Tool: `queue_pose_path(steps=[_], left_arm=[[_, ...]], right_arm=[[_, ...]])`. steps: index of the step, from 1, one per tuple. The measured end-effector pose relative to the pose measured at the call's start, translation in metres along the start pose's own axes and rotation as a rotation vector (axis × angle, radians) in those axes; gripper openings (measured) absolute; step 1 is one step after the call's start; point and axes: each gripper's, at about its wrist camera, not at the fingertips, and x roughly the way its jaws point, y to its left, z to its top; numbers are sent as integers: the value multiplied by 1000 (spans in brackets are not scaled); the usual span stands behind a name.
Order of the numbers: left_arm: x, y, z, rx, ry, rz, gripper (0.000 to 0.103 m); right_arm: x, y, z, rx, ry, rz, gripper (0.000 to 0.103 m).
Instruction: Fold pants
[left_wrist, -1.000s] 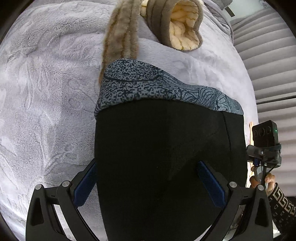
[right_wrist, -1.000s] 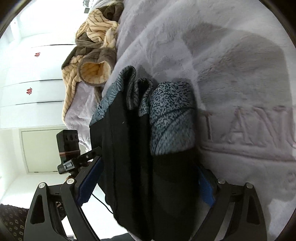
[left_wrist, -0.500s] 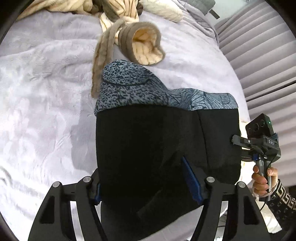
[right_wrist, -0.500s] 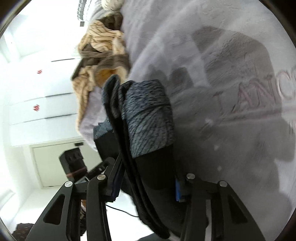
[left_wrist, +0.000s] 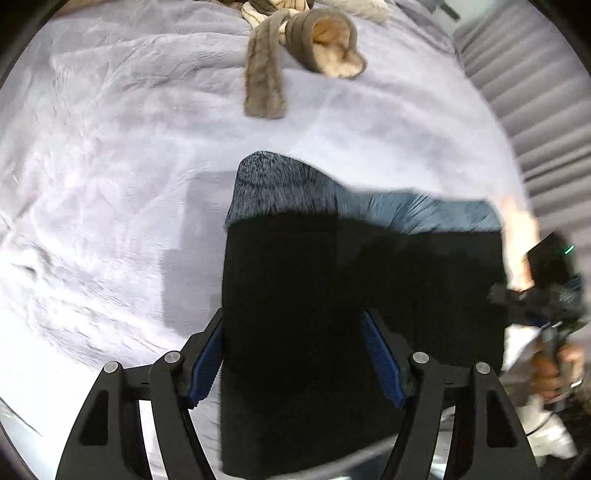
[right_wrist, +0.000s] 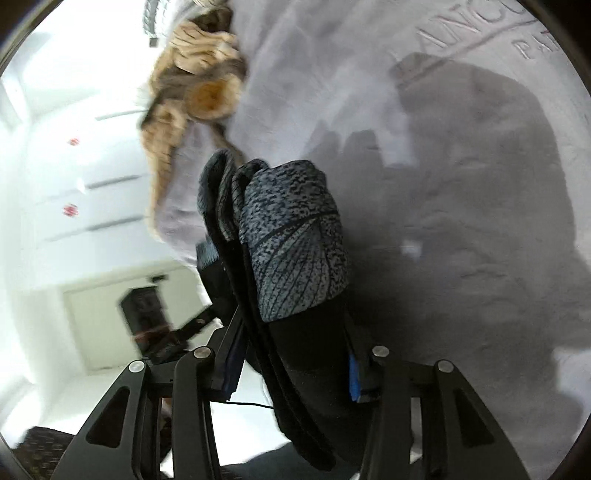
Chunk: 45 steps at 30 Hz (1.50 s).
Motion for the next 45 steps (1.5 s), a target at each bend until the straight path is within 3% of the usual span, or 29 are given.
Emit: queue_pose_path(steps=[3,6,7,12,14,18,20,22,30,35,45], left_arm=[[7,2,-5,34,6,7,83],[10,0,-4,18,15,24,87],[11,0,-3,10,19,35,94],[2,-14,-6,7,20,105,95],[-4,-25,-8,0,24,125,95],[-14,-44,-12,-24,24,188,95],[-23,-55,-15,-50,12,212,103],[-29,-65,-21,-65,1,228,103],[-49,-101,-55,-142,-77,283,103],[-55,-111,-63,-128,-83,304,103],[-72,-78,-66,-63,-108,271,103]], right_arm=[[1,-5,6,-3,-13,-38,52],[-1,-1,4,-41,-19,-113,60],[-3,0,3,-48,-23,-138,61],[-23,12,-5,-66,-76,-297,69],[-35,17,-10,-67,-102,-345,83],[-52,29,-20,-69,-112,-400,86],[-56,34,-25,-93,-109,-448,96],[-58,42,-32,-126,-101,-497,103],[-56,56,-59,-296,-32,-579,103],[-53,63,-69,-318,-10,-592,103],[-15,98,-97,-310,-76,-675,103]])
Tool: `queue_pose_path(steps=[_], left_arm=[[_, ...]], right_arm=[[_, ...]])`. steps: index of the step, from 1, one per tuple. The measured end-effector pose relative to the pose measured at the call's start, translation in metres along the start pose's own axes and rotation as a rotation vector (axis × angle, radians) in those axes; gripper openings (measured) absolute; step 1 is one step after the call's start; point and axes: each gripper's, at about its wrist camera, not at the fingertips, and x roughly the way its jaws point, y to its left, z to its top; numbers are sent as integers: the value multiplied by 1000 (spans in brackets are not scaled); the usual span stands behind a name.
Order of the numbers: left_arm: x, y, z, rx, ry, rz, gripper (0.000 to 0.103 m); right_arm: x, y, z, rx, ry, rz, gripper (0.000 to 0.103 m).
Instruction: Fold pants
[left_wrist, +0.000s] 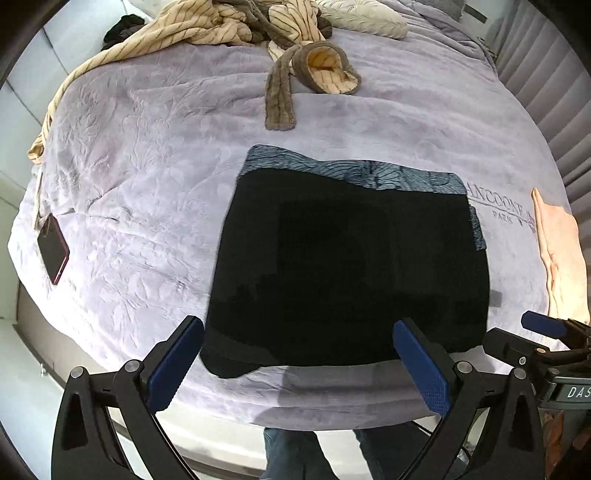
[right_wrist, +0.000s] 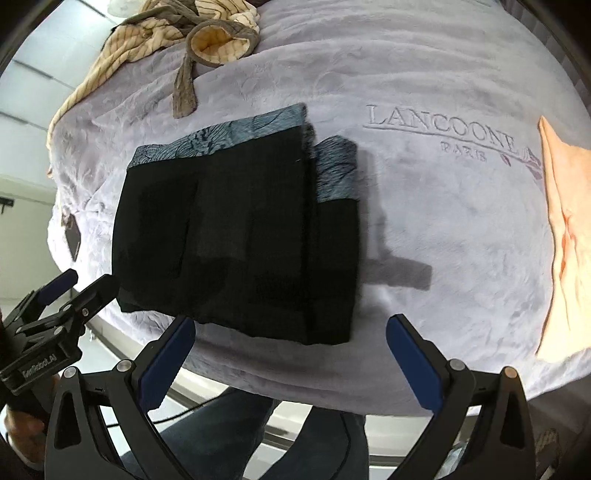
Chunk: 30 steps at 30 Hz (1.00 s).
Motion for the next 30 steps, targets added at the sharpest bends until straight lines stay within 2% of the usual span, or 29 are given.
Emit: queue_pose_path(steps=[5,10,14,23,30], left_arm=[[8,11,-2,83,21,-12,103],[15,19,-6,100,42,-11,103],[14,24,-7,109,48,-32,103],[5,18,-9,169,21,-25,103],[4,24,-8,155,19,-14,103]], right_arm=[[8,21,-10,96,-11,-8,103],[5,31,-20,118,-51,-94,103],[-4,33,-27,143,-74,-117,103],[-14,42,-37,148,-113,-153,103],[-16,54,-34,102,-134,-190,103]])
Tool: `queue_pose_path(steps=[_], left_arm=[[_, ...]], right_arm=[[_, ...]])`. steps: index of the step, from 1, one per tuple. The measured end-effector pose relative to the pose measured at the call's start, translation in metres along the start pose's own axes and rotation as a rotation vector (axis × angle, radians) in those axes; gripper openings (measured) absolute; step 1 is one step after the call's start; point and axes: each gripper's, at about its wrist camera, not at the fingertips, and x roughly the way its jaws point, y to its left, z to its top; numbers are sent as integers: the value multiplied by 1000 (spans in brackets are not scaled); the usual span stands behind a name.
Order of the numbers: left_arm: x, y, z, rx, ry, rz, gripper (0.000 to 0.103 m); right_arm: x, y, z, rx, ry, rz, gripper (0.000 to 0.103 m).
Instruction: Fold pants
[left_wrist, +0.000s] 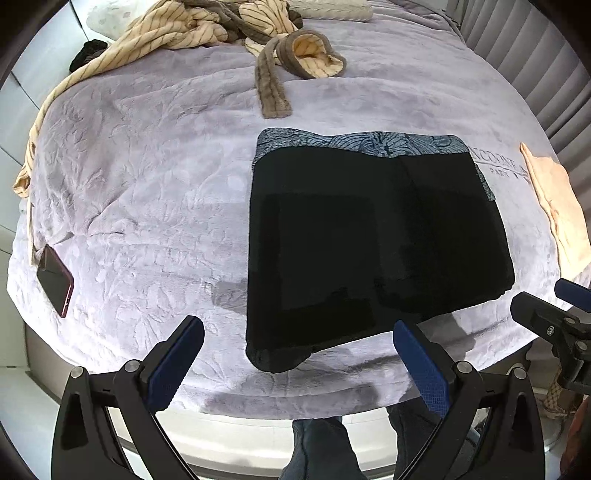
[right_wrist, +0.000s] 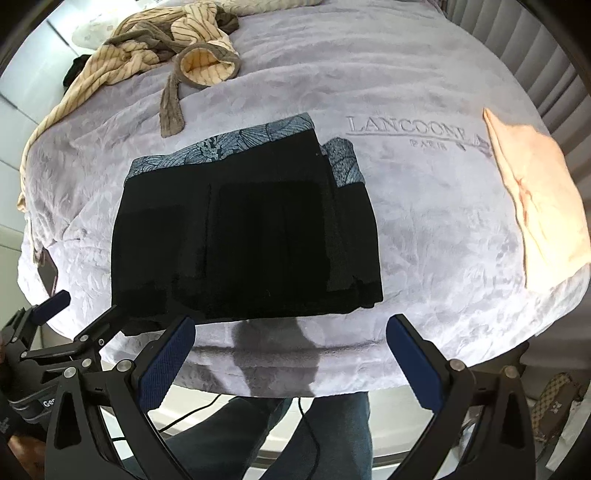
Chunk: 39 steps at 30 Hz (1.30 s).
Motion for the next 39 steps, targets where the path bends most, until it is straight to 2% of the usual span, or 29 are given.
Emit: queue_pose_path(steps=[22,30,39], left_arm=[[1,-3,0,11,1,19,103],[2,-3,1,16,5,77,103],[5,-3,1,2,21,69,103]], right_arm=[[4,8,2,-38,4,-10,103],[2,8,2,-47,-4,-20,103],[2,5,3,-50,-7,-29,103]])
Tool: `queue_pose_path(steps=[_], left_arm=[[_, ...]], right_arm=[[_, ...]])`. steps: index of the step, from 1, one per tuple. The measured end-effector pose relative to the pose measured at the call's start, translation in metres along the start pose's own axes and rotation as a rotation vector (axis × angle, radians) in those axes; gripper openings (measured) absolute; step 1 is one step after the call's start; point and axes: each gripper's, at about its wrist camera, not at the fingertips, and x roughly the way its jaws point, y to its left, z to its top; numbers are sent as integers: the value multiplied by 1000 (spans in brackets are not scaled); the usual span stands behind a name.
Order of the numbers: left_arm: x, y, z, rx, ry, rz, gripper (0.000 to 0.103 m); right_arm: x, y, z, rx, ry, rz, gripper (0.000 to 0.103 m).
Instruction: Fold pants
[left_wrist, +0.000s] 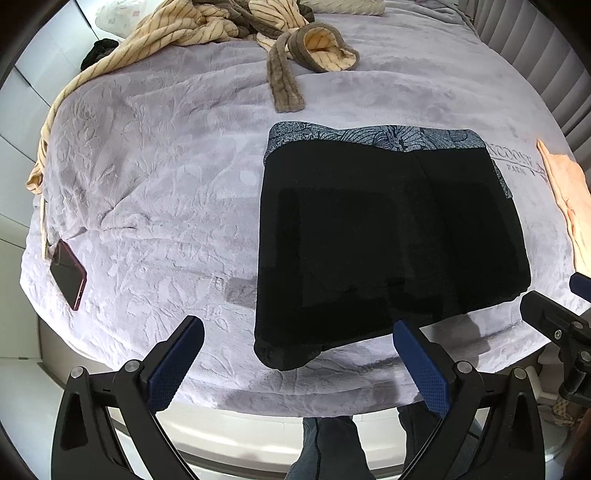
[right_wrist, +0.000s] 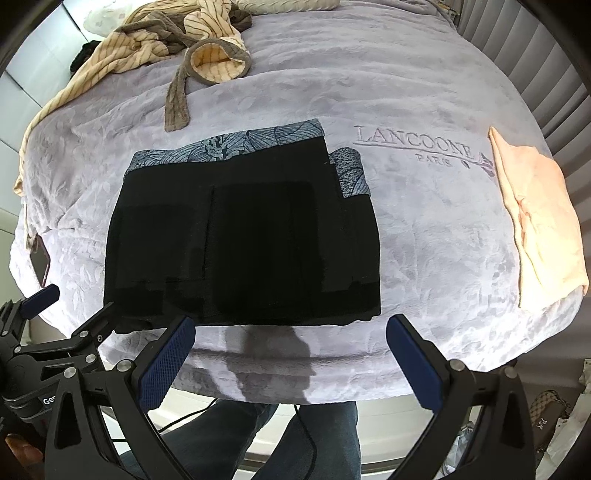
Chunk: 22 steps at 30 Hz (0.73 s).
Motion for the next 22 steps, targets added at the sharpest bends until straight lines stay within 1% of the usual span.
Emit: queue_pose_path(steps=[11,16,19,22], left_arm=[[1,-2,0,13,-4,0,103],[2,-2,0,12,3,-13,103],[-1,-4,0,13,-9,-28,103],[-1,-6,1,22,-12,-18,103]], right_arm=[[3,5,1,-13,8,-4,103],[5,6,2,-20,11,-6,103],[6,6,2,-18,13,-5,103],[7,5,2,-15,16,-4,103]])
